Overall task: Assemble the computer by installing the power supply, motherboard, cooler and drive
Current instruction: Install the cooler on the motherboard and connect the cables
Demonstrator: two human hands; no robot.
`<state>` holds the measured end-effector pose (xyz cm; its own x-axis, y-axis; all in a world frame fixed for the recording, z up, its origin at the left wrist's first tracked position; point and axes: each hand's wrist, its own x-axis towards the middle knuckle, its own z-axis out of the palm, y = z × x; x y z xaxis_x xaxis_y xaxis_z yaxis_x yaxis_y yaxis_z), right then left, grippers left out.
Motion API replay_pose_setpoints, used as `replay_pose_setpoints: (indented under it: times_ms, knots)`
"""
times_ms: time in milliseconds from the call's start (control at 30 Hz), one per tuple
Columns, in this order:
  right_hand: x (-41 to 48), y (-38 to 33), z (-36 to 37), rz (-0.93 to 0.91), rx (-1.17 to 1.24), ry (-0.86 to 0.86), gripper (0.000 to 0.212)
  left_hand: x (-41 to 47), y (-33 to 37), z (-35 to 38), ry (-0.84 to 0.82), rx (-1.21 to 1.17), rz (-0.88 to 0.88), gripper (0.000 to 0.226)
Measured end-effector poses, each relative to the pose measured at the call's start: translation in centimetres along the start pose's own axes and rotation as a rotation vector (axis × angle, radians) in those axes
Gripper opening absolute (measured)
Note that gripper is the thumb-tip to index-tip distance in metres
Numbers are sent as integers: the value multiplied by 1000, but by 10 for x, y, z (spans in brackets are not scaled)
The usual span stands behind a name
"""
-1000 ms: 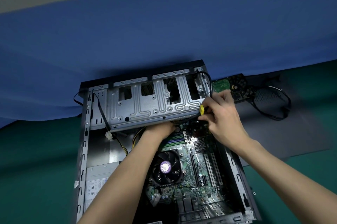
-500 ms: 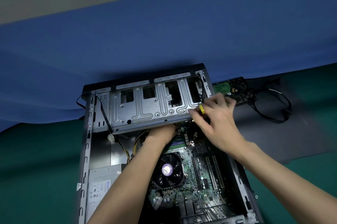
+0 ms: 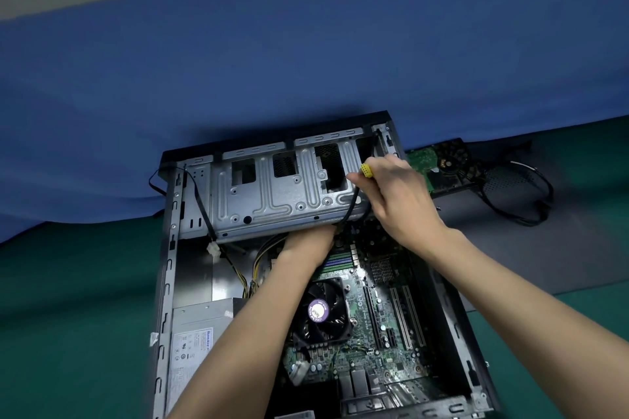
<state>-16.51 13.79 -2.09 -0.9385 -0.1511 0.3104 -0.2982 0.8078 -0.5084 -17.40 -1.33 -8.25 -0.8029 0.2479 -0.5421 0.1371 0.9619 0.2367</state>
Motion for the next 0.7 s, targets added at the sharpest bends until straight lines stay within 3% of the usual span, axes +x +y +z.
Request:
replay_pose_setpoints:
  times_ms: [133, 267, 700]
  knots:
    - [-2, 5, 2, -24, -22, 16, 34, 5, 2, 5, 38, -78, -40, 43]
    - [-2, 7, 2, -29, -10, 34, 35, 7, -2, 7, -43, -85, -41, 44]
    - [-4, 9, 4, -20, -18, 59, 35, 8, 2, 5, 114, -106, -38, 36]
